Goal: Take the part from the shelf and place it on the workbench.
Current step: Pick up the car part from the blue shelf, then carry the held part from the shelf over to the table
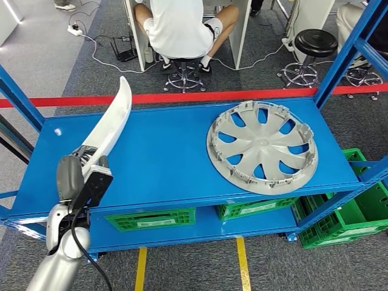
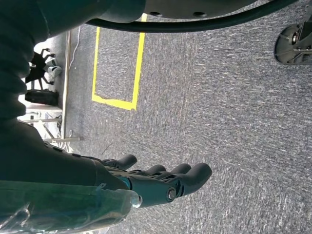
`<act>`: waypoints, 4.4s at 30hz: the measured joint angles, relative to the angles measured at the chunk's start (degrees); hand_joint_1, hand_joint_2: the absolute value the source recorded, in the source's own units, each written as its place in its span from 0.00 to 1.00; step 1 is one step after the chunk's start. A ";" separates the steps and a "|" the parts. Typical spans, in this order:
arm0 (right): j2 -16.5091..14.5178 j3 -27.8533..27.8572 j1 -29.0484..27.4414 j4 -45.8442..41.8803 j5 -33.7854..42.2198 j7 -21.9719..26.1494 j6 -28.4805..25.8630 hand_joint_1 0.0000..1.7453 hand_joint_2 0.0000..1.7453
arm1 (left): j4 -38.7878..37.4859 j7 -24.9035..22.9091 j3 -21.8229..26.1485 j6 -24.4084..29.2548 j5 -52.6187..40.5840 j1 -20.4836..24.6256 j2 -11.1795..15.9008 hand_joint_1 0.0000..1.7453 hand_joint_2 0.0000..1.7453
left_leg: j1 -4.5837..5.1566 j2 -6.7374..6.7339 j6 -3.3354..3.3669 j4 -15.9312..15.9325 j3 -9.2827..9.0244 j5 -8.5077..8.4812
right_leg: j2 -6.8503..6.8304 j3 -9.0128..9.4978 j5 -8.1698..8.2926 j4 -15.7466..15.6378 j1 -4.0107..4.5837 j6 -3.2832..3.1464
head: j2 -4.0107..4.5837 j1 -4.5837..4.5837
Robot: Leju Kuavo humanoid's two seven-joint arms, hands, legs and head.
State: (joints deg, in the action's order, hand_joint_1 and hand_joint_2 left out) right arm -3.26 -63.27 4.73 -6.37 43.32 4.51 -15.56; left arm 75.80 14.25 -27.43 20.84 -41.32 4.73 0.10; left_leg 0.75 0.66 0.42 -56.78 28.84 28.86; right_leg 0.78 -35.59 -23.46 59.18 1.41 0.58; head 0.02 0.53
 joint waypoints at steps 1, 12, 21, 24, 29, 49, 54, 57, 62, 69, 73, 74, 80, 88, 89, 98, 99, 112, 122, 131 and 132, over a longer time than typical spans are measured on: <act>0.00 -0.05 0.00 0.01 0.03 0.02 0.01 0.00 1.00 | 0.24 0.04 -0.09 0.04 -0.02 -0.05 0.09 0.97 1.00 | 0.00 0.00 0.00 0.00 0.00 0.00 | 0.00 0.00 0.00 0.00 0.00 0.00 | 0.00 0.00; 0.00 -0.19 -0.02 0.01 0.38 0.36 0.02 0.00 1.00 | 2.00 0.59 -1.16 0.73 0.17 -0.91 0.43 0.97 1.00 | 0.02 0.00 0.00 -0.02 0.00 0.01 | 0.00 0.00 0.02 -0.03 -0.04 0.04 | 0.00 0.00; 0.00 -0.20 -0.01 0.02 0.77 0.43 0.00 0.00 1.00 | 2.90 0.59 -1.21 1.94 0.04 -1.70 0.47 0.97 1.00 | 0.35 0.00 0.30 -0.14 0.05 0.00 | 0.01 0.01 0.21 -0.12 -0.39 0.35 | 0.00 0.02; 0.00 -0.20 0.00 0.07 0.80 0.43 0.00 0.00 1.00 | 3.16 0.59 -1.21 2.01 0.03 -1.79 0.47 0.97 1.00 | 0.45 0.00 0.74 -0.01 0.19 -0.21 | 0.02 0.08 0.47 -0.43 -0.49 0.74 | 0.00 0.03; 0.07 -0.22 0.08 0.18 0.86 0.47 -0.03 0.00 1.00 | 3.56 0.59 -1.26 2.17 0.01 -1.85 0.30 0.97 1.00 | -0.48 -0.15 1.37 1.00 -0.27 -1.03 | -0.09 -4.24 -4.26 8.29 -0.48 2.05 | 0.00 -0.25; 0.09 -0.28 0.14 0.30 0.85 3.40 0.83 0.00 1.00 | 4.44 1.50 -2.57 3.52 0.44 -3.18 0.16 0.97 1.00 | -0.81 -0.06 -2.05 -12.96 4.71 6.02 | 0.11 -2.48 1.38 0.96 -1.56 -0.56 | -0.02 0.08; 0.10 -0.32 0.21 0.30 0.56 3.74 0.90 0.00 1.00 | 4.73 1.86 -2.69 3.92 0.43 -3.15 -0.14 0.97 1.00 | -0.68 0.07 -1.20 -0.76 -0.92 1.11 | 0.42 -3.49 3.47 0.57 -1.21 0.75 | -0.02 0.04; 0.19 -0.33 0.09 0.35 0.61 3.86 0.98 0.00 1.00 | 4.77 1.91 -2.72 4.30 0.43 -3.21 -0.23 0.97 1.00 | -0.99 -0.07 -0.08 -0.53 0.42 -0.47 | 0.48 -4.13 2.98 0.71 -1.14 1.75 | -0.02 0.05; 0.22 -0.34 0.22 0.36 0.76 3.90 1.15 0.00 1.00 | 4.83 1.92 -2.79 4.45 0.43 -3.43 -0.39 0.97 1.00 | -0.93 -0.31 0.71 -0.48 3.58 -3.31 | 0.26 -6.83 -7.38 15.32 -0.93 2.54 | -0.02 -0.45; 0.16 -0.67 0.44 0.35 0.91 4.03 1.37 0.00 1.00 | 4.84 1.92 -3.00 4.50 0.43 -3.54 -0.47 0.97 1.00 | -0.70 -0.27 -0.49 -0.57 6.26 -6.29 | 0.56 6.58 -4.91 -1.13 -0.40 1.05 | -0.02 -0.40; 0.02 -0.92 0.63 0.31 0.75 4.22 1.46 0.00 1.00 | 4.83 1.93 -3.09 4.53 0.45 -3.60 -0.41 0.97 1.00 | -0.80 -0.25 -1.80 -2.46 7.61 -3.95 | 0.37 4.86 -2.93 -1.65 -0.73 -0.50 | -0.02 -0.32; 0.00 -0.97 0.76 0.30 0.68 4.23 1.47 0.00 1.00 | 4.83 1.93 -3.10 4.54 0.45 -3.59 -0.40 0.97 1.00 | -0.89 -0.26 -2.09 -5.07 8.55 -1.24 | 0.29 4.23 -2.31 -1.67 -0.82 -0.75 | -0.02 -0.23; 0.00 -1.15 0.91 0.30 0.42 4.31 1.52 0.00 1.00 | 4.83 1.92 -3.13 4.56 0.60 -3.57 -0.39 0.97 1.00 | -1.28 -0.29 -2.84 -13.01 7.11 0.71 | 0.05 -0.50 1.31 -1.43 -0.95 -0.48 | -0.02 -0.13; 0.31 -1.19 0.64 0.33 0.91 4.53 1.69 0.00 1.00 | 4.80 1.80 -3.08 4.61 0.69 -3.56 -0.33 0.97 1.00 | -1.36 -0.25 0.05 0.35 0.03 -0.76 | 0.13 -3.26 2.10 0.14 -0.79 1.82 | -0.02 -0.07; 0.33 -1.19 0.59 0.34 1.01 4.56 1.72 0.00 1.00 | 4.80 1.76 -3.05 4.66 0.72 -3.57 -0.29 0.97 1.00 | -1.36 -0.33 0.43 0.38 0.72 -1.45 | 0.08 -4.05 -0.58 2.67 -0.82 2.06 | -0.02 -0.16; 0.31 -1.21 0.71 0.30 1.01 4.73 1.52 0.00 1.00 | 4.83 1.55 -2.65 4.91 1.04 -3.99 0.03 0.97 1.00 | -0.65 -0.32 0.01 0.15 6.81 -6.93 | 0.19 7.06 -5.12 0.57 -0.64 1.51 | -0.02 -0.28; 0.28 -1.21 0.81 0.28 1.09 4.79 1.49 0.00 1.00 | 4.84 1.54 -2.61 4.97 1.04 -3.98 0.04 0.97 1.00 | -0.65 -0.34 -0.28 0.18 6.91 -7.38 | 0.26 8.40 -5.83 -1.78 -0.51 1.33 | -0.02 -0.34; 0.07 -1.21 1.01 0.28 2.14 5.78 1.03 0.00 1.00 | 5.06 1.27 -2.37 5.50 0.62 -5.19 0.35 0.97 1.00 | -1.21 -0.40 -2.83 -9.03 3.63 -0.87 | -0.12 -0.63 2.05 -2.42 -0.75 -0.13 | -0.02 -0.07; 0.31 -1.22 0.28 0.34 2.10 6.57 1.23 0.00 1.00 | 5.37 1.27 -2.34 5.53 0.56 -5.63 -0.23 0.97 1.00 | -1.08 -0.51 0.61 1.43 1.00 -2.41 | -0.07 -6.00 -7.05 11.25 -0.61 2.39 | -0.02 -0.37; 0.20 -1.23 0.53 0.23 2.17 6.81 1.49 0.00 1.00 | 5.54 1.27 -2.28 5.86 0.56 -5.78 -0.40 0.97 1.00 | -0.47 -0.49 -0.71 1.17 6.27 -7.85 | 0.34 9.58 -5.79 -3.91 -0.12 0.84 | -0.02 -0.27; 0.13 -1.23 0.57 0.24 2.19 6.81 1.50 0.00 1.00 | 5.55 1.27 -2.28 5.92 0.56 -5.84 -0.40 0.97 1.00 | -0.53 -0.50 -1.03 1.15 6.54 -8.10 | 0.27 9.01 -5.44 -3.91 -0.16 0.52 | -0.02 -0.31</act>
State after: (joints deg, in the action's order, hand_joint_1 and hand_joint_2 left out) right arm -3.13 -64.50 5.30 -6.14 45.51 11.32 -14.06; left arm 81.35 15.52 -29.70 26.76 -40.76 -1.11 -0.30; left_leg 0.22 0.16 -0.61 -55.63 35.37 20.76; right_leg 1.05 -26.58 -28.90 55.27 1.25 1.10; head 0.01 0.22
